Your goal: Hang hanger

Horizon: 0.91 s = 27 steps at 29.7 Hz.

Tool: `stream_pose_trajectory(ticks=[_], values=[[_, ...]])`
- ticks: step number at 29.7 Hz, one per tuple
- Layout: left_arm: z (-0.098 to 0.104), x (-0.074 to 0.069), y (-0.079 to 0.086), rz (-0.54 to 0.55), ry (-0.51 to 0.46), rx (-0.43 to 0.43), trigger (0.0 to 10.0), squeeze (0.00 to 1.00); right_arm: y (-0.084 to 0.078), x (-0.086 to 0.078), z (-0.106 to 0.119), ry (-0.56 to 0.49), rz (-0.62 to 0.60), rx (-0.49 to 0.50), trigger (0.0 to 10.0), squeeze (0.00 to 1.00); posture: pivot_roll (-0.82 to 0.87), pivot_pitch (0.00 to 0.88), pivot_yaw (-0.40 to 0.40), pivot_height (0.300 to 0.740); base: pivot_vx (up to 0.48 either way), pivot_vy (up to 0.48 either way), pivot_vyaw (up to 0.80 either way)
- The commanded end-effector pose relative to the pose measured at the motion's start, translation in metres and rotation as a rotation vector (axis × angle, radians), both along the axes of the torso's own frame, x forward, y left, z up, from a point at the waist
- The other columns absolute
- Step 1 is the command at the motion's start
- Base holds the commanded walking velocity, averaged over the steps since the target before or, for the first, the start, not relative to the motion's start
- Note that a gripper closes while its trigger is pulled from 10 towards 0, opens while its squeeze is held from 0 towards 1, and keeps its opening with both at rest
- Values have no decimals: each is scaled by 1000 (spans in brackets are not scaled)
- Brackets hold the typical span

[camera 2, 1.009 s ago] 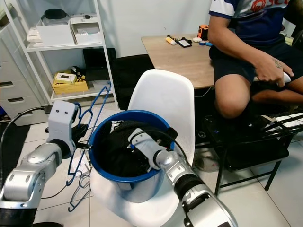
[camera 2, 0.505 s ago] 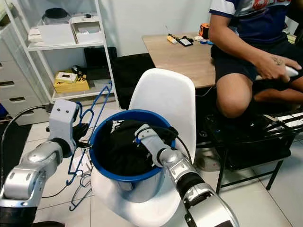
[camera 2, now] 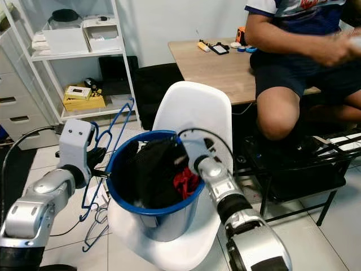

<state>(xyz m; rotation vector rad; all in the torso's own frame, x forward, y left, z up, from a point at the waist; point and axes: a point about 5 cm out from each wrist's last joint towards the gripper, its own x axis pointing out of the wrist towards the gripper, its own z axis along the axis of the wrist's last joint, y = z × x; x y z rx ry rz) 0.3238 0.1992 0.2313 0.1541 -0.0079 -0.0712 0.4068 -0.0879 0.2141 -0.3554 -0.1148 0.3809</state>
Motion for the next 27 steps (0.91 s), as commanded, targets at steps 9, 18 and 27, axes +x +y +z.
stream_pose_trajectory(ticks=[9,18,27], values=[[-7,5,-10,-13,-2,-30,10000,0,-15,-30,174,-746,6,130,10000,0,37,229,-22,740,0,0,0],[-9,8,-14,-17,-7,-46,10000,0,4,-49,198,-813,132,36,10000,0,20,218,-32,740,0,0,0],[-8,7,-12,-11,-14,-47,10000,0,59,-48,23,-261,397,-183,10000,94,28,233,-33,740,0,0,0]])
